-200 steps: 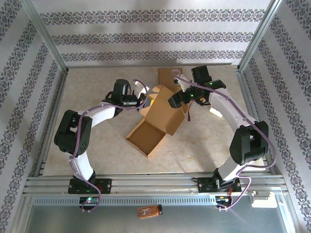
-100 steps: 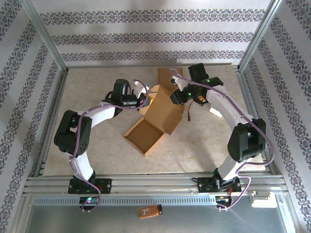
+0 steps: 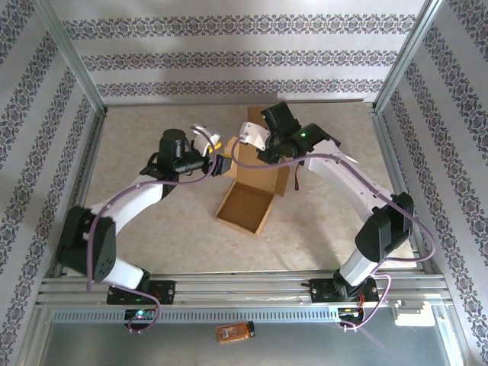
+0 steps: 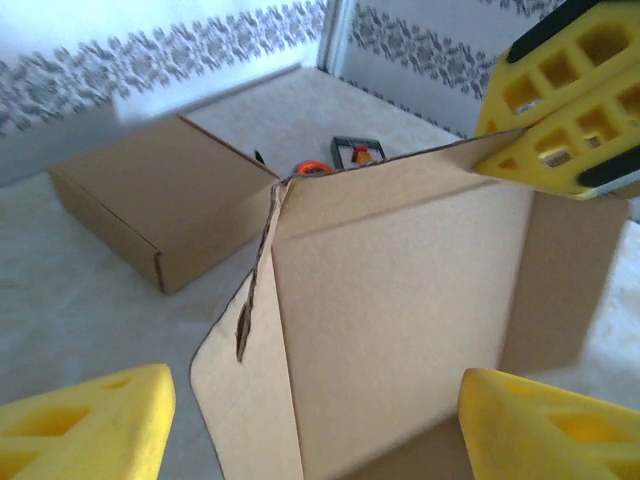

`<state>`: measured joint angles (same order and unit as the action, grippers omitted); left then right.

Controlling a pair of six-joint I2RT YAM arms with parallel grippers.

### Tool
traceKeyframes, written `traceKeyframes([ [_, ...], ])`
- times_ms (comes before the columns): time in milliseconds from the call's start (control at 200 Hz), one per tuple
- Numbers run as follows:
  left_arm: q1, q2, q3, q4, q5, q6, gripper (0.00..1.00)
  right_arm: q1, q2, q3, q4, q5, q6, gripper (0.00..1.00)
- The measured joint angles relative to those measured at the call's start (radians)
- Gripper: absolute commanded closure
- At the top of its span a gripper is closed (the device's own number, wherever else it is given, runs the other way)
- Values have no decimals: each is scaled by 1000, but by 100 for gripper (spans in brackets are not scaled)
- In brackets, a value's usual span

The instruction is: Fold the paper box

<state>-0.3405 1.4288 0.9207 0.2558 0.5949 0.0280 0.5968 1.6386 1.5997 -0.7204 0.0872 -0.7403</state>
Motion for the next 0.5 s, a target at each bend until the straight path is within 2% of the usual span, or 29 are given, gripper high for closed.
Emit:
traceKeyframes([
  [105, 0, -107, -45, -3, -74, -21, 17, 53, -23, -24, 105, 116, -164, 100],
  [220, 0, -168, -60, -37, -138, -32, 16, 87, -27, -68, 206, 182, -289, 100],
  [350, 0, -177, -61, -85, -206, -19, 16, 100, -26, -92, 257, 193, -357, 100],
  [500, 0, -124, -66, -117, -266, 55, 16, 100, -26, -129, 304, 184, -384, 100],
])
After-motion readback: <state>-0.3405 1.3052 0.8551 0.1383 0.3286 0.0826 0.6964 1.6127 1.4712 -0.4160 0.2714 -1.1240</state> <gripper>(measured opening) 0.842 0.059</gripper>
